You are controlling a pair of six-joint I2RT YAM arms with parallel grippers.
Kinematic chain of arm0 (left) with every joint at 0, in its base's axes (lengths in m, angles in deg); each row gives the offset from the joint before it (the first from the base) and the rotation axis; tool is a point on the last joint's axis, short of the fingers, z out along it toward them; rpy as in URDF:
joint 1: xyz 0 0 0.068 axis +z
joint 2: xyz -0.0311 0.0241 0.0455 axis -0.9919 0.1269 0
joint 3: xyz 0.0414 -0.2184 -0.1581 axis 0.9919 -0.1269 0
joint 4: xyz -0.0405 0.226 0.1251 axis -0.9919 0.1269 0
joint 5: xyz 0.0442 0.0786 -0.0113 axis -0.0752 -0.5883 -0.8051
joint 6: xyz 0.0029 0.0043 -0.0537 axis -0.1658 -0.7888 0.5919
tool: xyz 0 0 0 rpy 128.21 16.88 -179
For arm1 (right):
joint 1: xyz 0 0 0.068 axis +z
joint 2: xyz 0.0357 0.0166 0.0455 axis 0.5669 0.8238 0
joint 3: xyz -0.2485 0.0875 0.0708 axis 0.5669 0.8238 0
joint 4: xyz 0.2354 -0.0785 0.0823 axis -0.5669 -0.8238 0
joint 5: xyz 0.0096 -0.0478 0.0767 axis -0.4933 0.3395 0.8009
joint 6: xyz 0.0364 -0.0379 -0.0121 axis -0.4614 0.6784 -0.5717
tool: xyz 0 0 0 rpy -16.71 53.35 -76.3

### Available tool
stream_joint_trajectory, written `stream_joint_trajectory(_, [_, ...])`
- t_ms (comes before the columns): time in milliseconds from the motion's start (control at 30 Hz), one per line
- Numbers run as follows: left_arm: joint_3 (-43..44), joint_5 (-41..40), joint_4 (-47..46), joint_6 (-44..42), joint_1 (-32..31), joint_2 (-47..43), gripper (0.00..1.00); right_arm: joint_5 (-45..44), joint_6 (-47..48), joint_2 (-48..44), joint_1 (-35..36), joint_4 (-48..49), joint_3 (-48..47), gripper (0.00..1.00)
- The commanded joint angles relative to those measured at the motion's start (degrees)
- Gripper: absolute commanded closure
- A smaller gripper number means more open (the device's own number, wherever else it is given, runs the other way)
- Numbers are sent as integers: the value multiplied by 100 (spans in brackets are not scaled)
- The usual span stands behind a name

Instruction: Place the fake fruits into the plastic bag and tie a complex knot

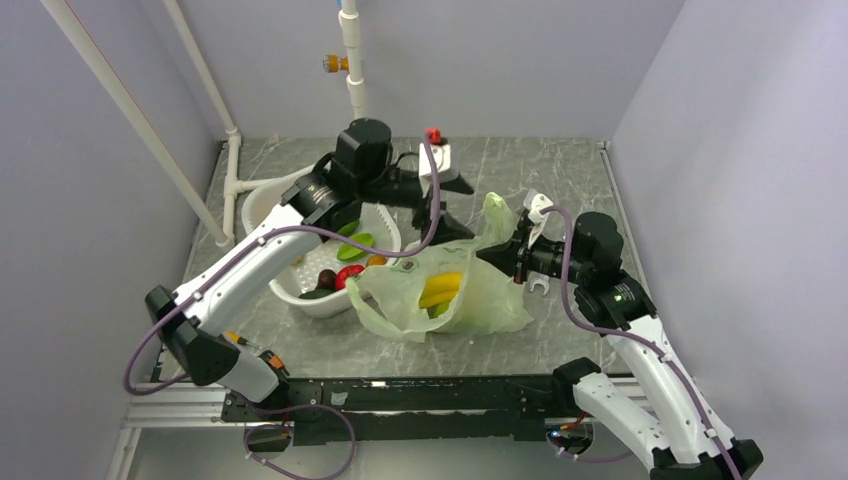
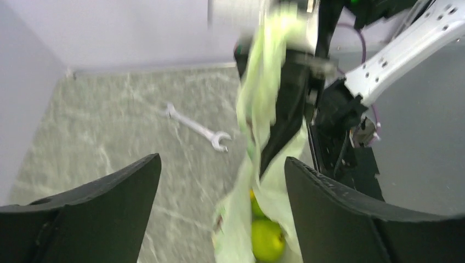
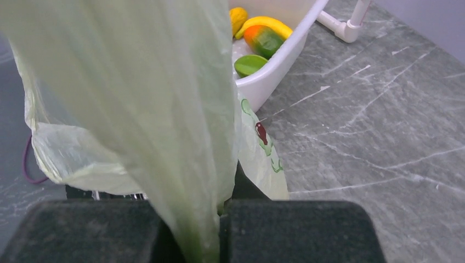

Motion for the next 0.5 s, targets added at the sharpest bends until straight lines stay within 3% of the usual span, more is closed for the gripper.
stream_joint_trajectory(0, [-1105, -934, -39, -513, 42, -916, 7, -421, -496, -291, 6, -35, 72, 100])
stream_joint_trajectory(100, [-1387, -1169, 297, -580, 50, -855, 11, -621, -739, -388, 7, -36, 153, 100])
stream_joint_trajectory(133, [-1471, -1175, 387, -504, 65, -774, 18, -723, -813, -402, 8, -49, 174, 100])
stream_joint_trajectory(233, [-1731, -404, 528, -211, 103, -650, 64, -1039, -1076, -339, -1, -107, 271, 100])
stream_joint_trajectory(333, [-2363, 108, 340, -290, 34, -773, 98, -1646, -1393, -156, 3, -113, 471, 100])
stream_joint_trajectory(467, [-2886, -22, 300, -552, -6, -857, 100, -1943, -1570, 166, -33, -38, 712, 100])
